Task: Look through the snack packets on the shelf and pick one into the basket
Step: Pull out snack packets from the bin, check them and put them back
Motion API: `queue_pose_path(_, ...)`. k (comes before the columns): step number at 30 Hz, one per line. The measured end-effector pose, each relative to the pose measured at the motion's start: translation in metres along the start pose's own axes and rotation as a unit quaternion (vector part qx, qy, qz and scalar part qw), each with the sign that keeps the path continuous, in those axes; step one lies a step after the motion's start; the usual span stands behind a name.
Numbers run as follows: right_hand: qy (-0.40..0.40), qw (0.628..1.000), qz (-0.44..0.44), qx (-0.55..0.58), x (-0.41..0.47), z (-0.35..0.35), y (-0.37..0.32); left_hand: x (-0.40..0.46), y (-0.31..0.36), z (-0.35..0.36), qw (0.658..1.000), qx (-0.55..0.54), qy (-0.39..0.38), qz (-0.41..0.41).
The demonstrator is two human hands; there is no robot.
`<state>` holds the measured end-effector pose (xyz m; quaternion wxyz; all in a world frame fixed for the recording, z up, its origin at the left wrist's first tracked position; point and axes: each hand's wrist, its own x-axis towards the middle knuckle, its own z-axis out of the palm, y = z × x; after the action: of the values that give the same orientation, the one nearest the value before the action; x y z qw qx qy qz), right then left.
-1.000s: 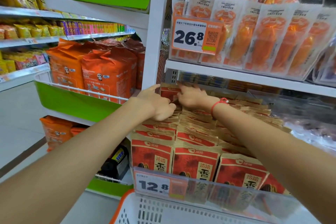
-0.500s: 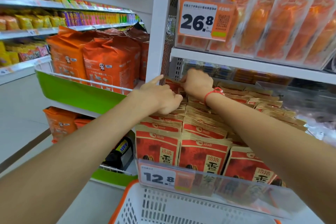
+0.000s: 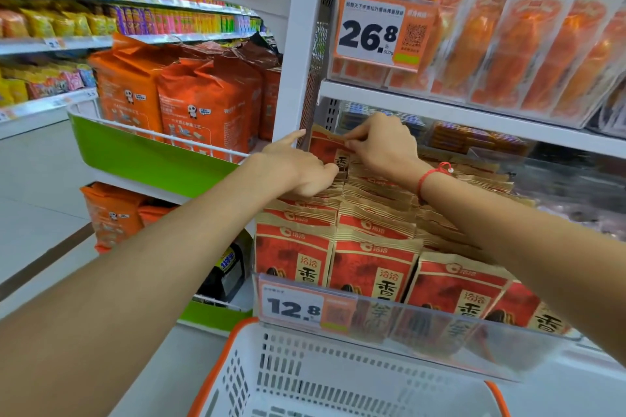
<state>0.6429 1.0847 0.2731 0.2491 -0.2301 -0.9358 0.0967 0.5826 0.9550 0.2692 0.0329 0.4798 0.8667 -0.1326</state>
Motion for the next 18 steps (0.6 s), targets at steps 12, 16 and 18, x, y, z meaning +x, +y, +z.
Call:
queue_pose_path(12, 0.062, 0.996, -0.063, 0.004, -0.045, -0.027, 0.002, -0.047, 0.004, 0.004, 0.925, -0.227, 0.282, -0.115)
queue_pose_path(16, 0.116, 0.988, -0.104, 0.019, -0.07, -0.041, 0.002, -0.055, 0.008, 0.011, 0.889, -0.311, 0.305, -0.142)
queue_pose_path(18, 0.141, 0.981, -0.13, 0.034, -0.083, -0.049, 0.002, -0.058, 0.011, 0.011, 0.88, -0.325, 0.321, -0.131)
